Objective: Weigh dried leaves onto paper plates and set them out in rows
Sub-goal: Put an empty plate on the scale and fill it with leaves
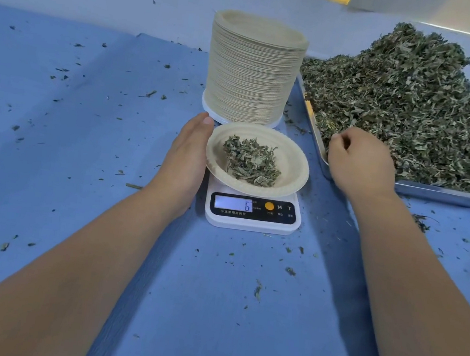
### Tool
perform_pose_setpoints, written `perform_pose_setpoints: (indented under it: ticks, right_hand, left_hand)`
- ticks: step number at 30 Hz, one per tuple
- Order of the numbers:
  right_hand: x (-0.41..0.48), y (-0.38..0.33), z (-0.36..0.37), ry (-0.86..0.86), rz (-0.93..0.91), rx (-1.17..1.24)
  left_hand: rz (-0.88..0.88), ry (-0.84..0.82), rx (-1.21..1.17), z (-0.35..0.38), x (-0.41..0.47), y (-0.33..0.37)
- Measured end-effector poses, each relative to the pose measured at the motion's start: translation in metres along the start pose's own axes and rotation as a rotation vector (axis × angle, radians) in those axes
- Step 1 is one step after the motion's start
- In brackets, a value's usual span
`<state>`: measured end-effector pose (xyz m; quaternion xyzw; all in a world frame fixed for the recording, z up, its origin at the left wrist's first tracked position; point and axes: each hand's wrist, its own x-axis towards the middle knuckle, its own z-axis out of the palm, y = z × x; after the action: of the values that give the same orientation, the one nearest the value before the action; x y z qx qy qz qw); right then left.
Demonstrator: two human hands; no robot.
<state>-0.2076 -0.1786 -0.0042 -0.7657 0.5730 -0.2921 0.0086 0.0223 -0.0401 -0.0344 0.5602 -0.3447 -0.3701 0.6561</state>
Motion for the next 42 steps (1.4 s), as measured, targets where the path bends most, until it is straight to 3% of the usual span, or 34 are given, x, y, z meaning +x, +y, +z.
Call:
perform_pose_setpoints:
  ticks: [10, 18, 23, 32, 37, 42]
  right_hand:
    - [-0.003, -0.01, 0.002, 0.047, -0.108, 0.051]
    - [-0.001, -0.009, 0.0, 0.062, -0.105, -0.136]
    - [0.001, -0.002, 0.003, -0.15, -0.032, -0.226]
    - [0.002, 0.0, 0.003, -0.134, -0.078, -0.133]
    - [0.001, 0.0, 0.005, -0.219, -0.048, -0.267]
    - [0.004, 0.001, 0.004, -0.113, -0.075, -0.176]
  left_hand:
    - [0.008, -0.003, 0.02, -0.001, 0.0, 0.0]
    - [-0.007, 0.009, 0.024, -0.001, 0.001, -0.002]
    - [-0.011, 0.006, 0.039, -0.001, 0.001, -0.001]
    - [-0.018, 0.015, 0.036, -0.001, 0.004, -0.004]
    - [-0.019, 0.011, 0.012, -0.001, 0.004, -0.005]
    - [-0.021, 0.015, 0.002, -0.003, 0.008, -0.007]
